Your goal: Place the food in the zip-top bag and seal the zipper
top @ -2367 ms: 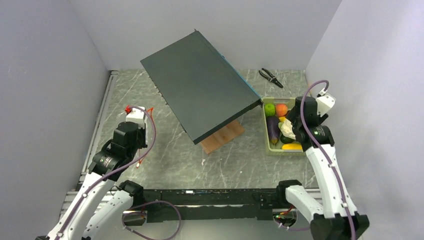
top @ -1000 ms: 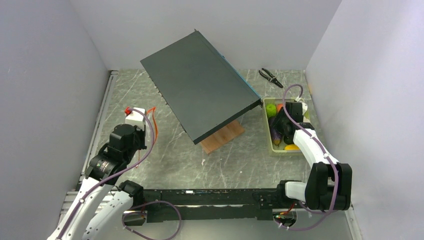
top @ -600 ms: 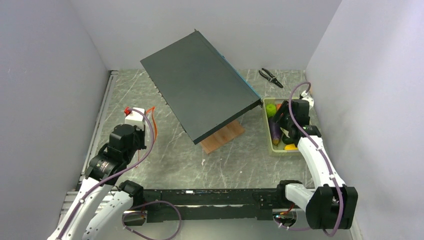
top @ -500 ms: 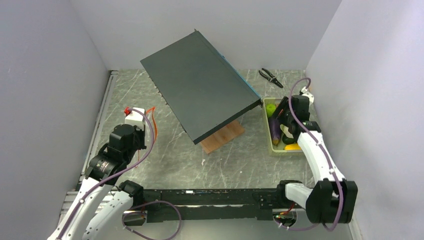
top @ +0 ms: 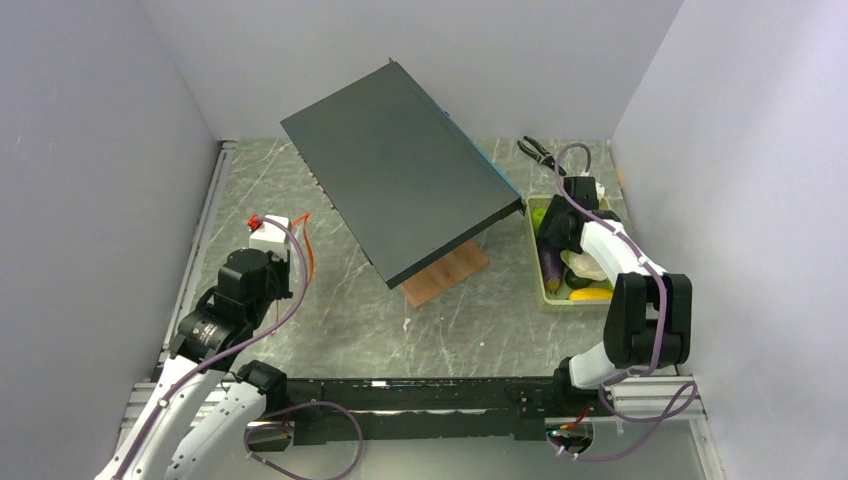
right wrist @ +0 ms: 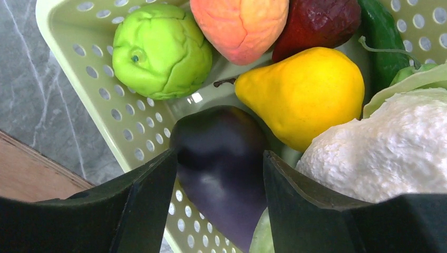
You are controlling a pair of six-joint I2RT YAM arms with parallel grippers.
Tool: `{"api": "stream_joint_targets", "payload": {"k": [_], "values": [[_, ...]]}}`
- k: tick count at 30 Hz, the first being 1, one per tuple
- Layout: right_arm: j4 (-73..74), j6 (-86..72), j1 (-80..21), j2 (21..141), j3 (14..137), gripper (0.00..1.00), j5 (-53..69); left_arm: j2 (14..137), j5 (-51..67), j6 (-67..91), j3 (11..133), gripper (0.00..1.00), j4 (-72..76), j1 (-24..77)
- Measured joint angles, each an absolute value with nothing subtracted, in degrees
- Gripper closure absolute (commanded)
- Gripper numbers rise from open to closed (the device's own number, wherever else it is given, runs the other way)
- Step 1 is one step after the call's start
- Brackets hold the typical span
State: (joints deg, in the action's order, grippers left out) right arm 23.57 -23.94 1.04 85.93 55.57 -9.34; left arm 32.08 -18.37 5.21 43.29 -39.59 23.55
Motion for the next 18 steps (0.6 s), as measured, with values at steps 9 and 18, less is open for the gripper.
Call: {"api": "stream_joint_targets", "payload": {"k": [9, 18], "values": [[24.36, -22.92, 0.36, 86.41, 55.42, 0.19, -9.17, 32.08, -18.35, 5.21, 43.29, 1.0, -39.59, 23.55], [23.7, -22.7, 0.21, 86.87, 54.24, 0.18, -10.0, 32.21, -18.33, 5.21, 43.29, 1.0, -39.59, 23.55]]}}
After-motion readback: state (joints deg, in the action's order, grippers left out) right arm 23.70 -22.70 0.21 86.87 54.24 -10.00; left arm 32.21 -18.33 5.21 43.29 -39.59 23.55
